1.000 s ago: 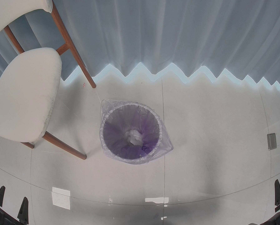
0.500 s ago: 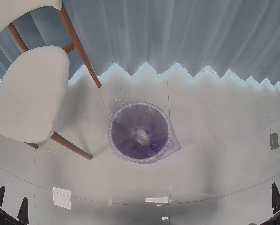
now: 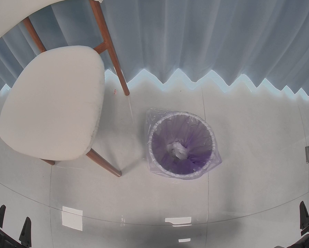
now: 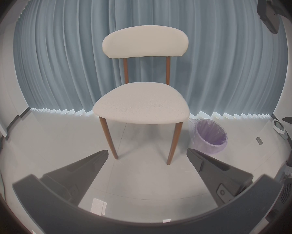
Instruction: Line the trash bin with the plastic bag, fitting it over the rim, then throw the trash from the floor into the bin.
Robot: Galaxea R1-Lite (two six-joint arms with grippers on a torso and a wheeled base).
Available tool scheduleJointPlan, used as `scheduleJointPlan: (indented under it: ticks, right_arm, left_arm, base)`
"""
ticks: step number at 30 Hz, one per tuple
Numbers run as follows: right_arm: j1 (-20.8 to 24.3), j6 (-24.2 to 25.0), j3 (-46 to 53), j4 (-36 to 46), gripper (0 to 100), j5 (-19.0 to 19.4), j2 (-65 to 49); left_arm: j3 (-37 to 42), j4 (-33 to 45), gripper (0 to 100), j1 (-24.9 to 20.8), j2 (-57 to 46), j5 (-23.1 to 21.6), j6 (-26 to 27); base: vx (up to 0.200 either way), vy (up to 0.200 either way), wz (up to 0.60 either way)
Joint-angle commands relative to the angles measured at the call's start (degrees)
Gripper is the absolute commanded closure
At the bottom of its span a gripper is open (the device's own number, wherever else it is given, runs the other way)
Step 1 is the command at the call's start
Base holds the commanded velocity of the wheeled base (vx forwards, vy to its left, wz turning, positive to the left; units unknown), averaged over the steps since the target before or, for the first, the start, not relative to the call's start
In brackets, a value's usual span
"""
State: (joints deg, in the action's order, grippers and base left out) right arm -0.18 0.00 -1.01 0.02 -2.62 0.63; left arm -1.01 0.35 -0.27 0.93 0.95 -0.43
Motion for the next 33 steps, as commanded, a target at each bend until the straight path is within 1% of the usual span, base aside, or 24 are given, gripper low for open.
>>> scheduleJointPlan:
  ticks: [1,4,7,19,33]
  right_arm:
    - [0.01,0.0,1.01,0.06,0,0.16,-0.55]
    - [0.01,0.0,1.01,0.06,0,1.04,-0.55]
    - [0.01,0.09,1.01,0.06,0,1.04,-0.55]
    - [0.01,0.0,1.01,-0.02,0,1.13,-0.55]
    - [0.01,-0.09,1.01,-0.02,0,1.13,-0.55]
  left_arm:
    - [0.84,0.0,0,0.0,-0.93,-0.07,-0.1]
    - [0.75,0.0,0,0.0,-0.93,-0.07,-0.54]
    - [0.66,0.44,0,-0.08,-0.75,-0.07,-0.72]
    - [0.75,0.09,0,0.0,-0.75,0.02,-0.72]
    - [0.84,-0.18,0,0.0,-0.84,0.02,-0.72]
  base:
    - [0.0,0.2,0.0]
    - [0.0,0.2,0.0]
    - [0.0,0.0,0.0]
    - [0.2,0.0,0.0]
    - [0.0,0.0,0.0]
